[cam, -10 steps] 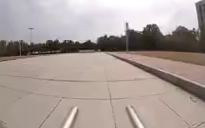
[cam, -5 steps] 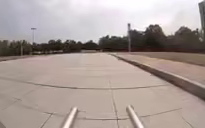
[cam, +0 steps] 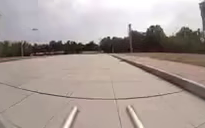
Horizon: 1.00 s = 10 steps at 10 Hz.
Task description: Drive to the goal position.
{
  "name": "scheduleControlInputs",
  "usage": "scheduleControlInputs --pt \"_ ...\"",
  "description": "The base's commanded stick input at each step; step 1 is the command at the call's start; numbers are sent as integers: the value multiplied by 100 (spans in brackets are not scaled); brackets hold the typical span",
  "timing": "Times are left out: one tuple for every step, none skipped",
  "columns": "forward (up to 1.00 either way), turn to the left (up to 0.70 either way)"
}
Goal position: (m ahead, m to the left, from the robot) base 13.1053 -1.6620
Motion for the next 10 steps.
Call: scheduleControlInputs --pt "70 0" --pt "70 0" --pt "70 0" --pt "70 0" --pt "70 0" --pt "70 0" --pt "70 0" --pt "70 -30" --pt "70 -35" --pt "70 -35"
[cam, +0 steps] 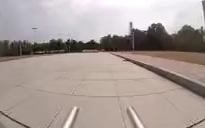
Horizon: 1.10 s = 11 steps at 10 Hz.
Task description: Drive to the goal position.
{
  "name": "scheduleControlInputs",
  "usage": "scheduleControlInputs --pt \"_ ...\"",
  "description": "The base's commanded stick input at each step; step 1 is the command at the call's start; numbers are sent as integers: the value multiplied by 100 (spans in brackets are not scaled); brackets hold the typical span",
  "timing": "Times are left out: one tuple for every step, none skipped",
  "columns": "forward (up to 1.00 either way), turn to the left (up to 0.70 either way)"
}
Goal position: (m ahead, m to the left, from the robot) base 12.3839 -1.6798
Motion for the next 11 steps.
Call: scheduleControlInputs --pt "70 -35" --pt "70 -15" --pt "70 0" --pt "70 0" --pt "70 0" --pt "70 0" --pt "70 0" --pt "70 0" --pt "70 0" --pt "70 -4" --pt "70 -27"
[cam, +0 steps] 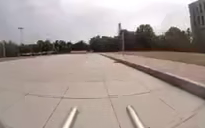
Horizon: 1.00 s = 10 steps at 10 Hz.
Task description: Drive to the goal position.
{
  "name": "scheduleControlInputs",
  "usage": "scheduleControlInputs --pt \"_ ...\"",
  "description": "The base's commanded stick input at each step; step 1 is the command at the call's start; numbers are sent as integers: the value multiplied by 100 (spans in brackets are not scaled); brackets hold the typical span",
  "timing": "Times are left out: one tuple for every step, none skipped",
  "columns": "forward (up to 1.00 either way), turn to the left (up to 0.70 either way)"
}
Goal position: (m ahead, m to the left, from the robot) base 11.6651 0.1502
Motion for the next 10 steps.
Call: scheduleControlInputs --pt "70 -24" --pt "70 -10" --pt "70 0" --pt "70 0" --pt "70 0" --pt "70 0" --pt "70 0" --pt "70 0" --pt "70 0" --pt "70 0"
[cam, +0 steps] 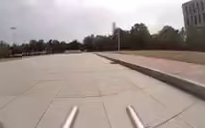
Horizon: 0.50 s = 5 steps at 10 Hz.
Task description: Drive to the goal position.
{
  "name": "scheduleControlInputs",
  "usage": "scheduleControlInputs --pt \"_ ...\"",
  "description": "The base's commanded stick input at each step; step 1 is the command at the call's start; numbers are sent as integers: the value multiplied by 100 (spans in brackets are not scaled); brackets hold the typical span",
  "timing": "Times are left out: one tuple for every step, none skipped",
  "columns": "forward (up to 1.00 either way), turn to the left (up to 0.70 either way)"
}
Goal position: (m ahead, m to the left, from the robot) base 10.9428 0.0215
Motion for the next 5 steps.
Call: scheduleControlInputs --pt "70 0" --pt "70 0" --pt "70 0" --pt "70 0" --pt "70 0"
